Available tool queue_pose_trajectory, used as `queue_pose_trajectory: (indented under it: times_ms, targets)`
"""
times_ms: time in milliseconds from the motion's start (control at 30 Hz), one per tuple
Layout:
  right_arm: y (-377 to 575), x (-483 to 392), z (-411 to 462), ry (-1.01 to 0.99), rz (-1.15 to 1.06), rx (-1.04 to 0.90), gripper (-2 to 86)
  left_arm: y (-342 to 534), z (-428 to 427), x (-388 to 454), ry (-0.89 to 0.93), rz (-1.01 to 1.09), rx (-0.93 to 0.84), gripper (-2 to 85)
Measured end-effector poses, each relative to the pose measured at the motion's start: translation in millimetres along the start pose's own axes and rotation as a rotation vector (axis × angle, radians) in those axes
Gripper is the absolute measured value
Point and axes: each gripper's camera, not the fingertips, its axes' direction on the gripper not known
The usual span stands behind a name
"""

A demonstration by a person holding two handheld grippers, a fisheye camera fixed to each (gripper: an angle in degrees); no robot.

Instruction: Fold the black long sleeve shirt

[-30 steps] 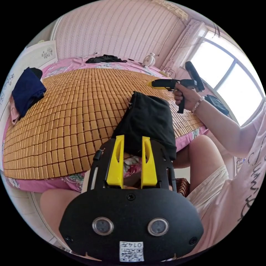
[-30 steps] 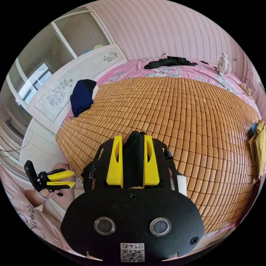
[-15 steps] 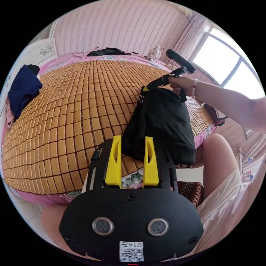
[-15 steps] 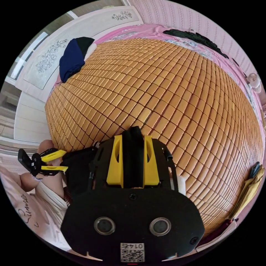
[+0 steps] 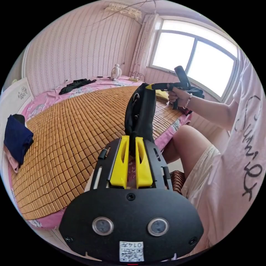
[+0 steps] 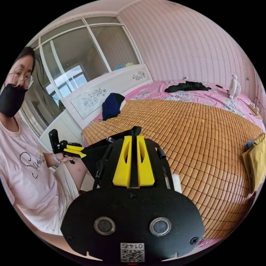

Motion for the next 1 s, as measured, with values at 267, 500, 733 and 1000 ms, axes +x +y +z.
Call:
queue_pose_trajectory:
  times_ms: [267,500,733,1000]
  targets:
    - [42.3,19.7,-121.8,0.124,0.082,0.234,2.0,-99.0,-1.4,62.3,0.072,0.238,0.138,3.9]
    - [0.4,95.3,-206.3,0.357,-0.007,0.189,2.5,-202.1,78.9,103.7,0.189,0.344,0.226,4.0]
    - [-119.4,223.4,-271.6,0.643,0.135,0.109,9.1,-350.1,222.7,120.0,0.458,0.155,0.381,4.8]
    - [-60.6,234.5,-175.3,0.694,0.263,0.117,12.3,-334.5,314.0,11.2,0.278,-0.081,0.144,2.3]
